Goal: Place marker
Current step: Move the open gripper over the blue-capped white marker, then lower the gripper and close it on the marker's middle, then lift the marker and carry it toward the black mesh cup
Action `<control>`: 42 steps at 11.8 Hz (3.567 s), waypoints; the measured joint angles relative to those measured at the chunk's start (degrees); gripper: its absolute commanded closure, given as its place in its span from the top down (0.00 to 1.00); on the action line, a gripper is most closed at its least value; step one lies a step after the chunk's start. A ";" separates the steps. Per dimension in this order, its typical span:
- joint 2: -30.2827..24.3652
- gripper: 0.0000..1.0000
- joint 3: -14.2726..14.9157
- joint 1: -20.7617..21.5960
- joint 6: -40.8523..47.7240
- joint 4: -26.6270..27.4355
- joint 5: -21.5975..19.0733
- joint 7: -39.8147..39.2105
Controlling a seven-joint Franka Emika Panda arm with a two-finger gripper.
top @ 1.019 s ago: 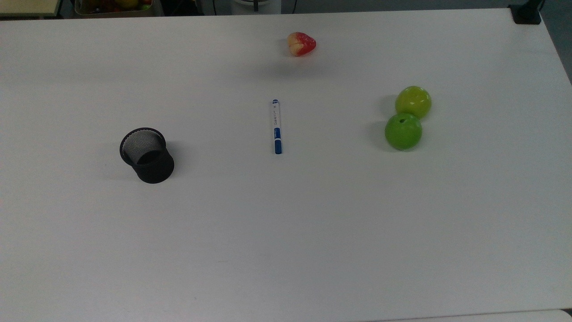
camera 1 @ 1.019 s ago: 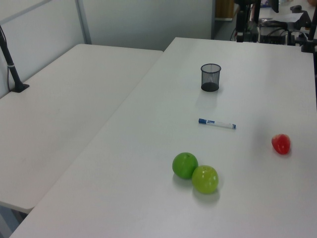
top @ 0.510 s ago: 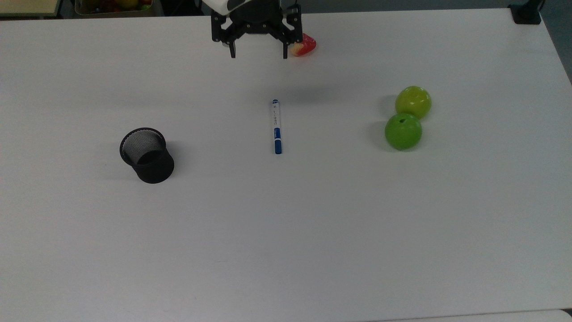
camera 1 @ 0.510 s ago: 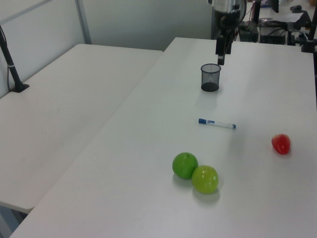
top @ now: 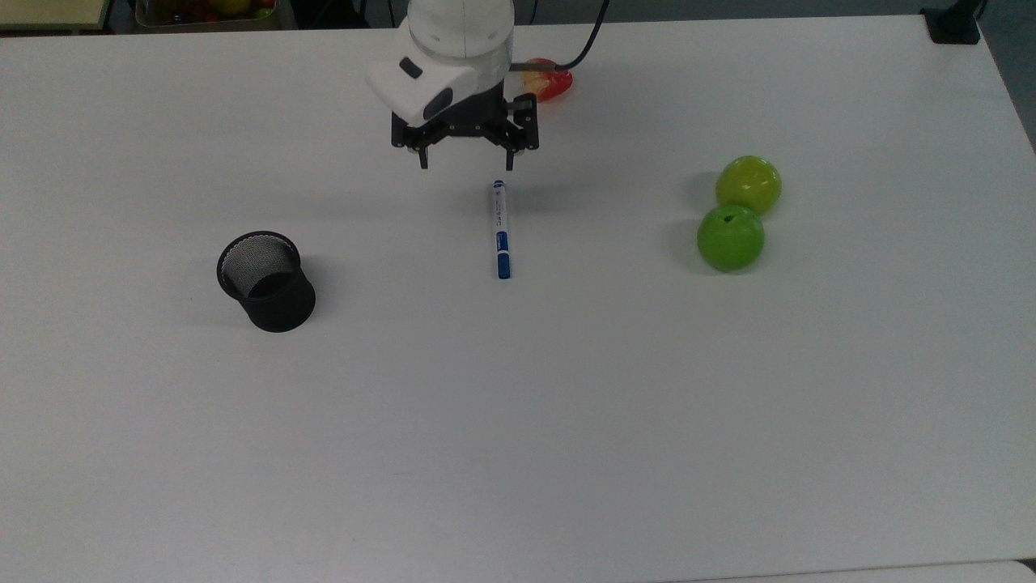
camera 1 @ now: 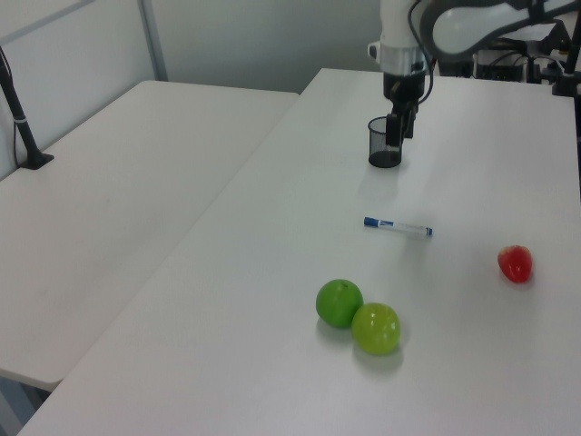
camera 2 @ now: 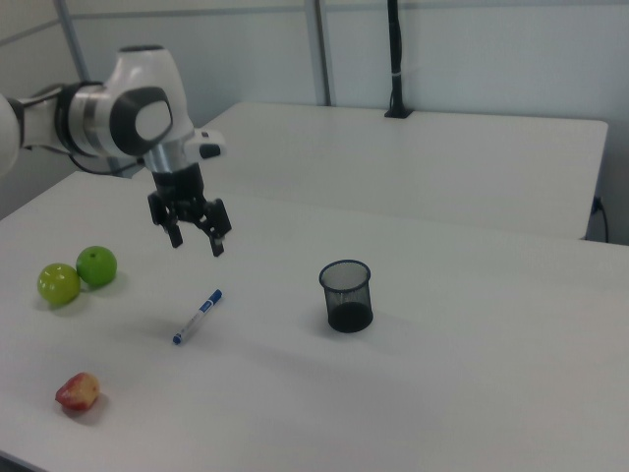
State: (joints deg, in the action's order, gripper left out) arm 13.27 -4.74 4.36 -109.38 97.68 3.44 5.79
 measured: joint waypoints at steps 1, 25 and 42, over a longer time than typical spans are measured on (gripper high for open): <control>1.50 1.00 0.00 0.00 -1.98 0.98 0.50 0.00; 13.41 0.09 -0.26 2.65 -15.51 2.49 2.30 1.23; 2.75 0.10 0.46 0.10 14.32 -15.58 2.30 1.92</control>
State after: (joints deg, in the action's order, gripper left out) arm 16.02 -4.29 4.46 -95.06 82.10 5.74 7.71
